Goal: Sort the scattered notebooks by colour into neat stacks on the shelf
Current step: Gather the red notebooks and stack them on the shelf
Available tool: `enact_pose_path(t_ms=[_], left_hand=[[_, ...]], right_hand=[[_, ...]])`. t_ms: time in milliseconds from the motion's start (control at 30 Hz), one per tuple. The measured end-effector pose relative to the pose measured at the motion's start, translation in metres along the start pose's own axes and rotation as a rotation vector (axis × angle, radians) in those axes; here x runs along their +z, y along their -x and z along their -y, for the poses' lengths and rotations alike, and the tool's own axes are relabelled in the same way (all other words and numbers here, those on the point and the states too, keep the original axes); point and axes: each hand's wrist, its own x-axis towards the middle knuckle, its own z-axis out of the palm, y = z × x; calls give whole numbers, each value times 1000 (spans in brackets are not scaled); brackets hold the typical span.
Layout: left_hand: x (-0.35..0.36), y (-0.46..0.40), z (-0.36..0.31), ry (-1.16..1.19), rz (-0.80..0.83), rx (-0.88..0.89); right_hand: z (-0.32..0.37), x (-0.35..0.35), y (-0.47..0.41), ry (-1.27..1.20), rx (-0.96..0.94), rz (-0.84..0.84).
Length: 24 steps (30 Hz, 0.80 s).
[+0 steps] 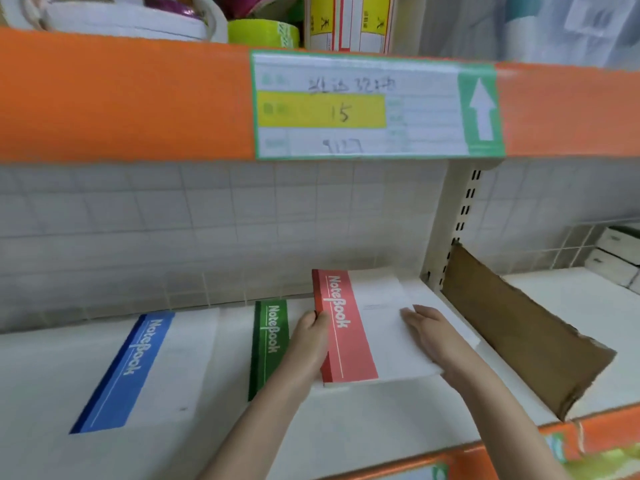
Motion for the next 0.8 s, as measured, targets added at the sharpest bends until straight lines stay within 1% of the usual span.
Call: enact_pose_path(t_ms=[100,200,367,500,600,700,800], left_hand=[[13,-7,-4,23,4,-28],[24,-16,-11,12,29,-13],[42,-33,-18,-83,34,17],[55,-42,-19,-151,22,51],[65,-46,-17,-187,-7,91],[74,-49,-15,-278,-42,146],[80,-53,-13,-379,-76,181]], right_hand=[[1,-18,-16,5,-7,66],[1,-35,-32,52,-42,107],[0,-56,-54,115,-116,78],[-6,-68,-73,294,-224,6],[-10,-75,-80,414,-272,-22],[-17,-80,-84,458,-294,-52],[-20,-83,-87,486,-281,-39]])
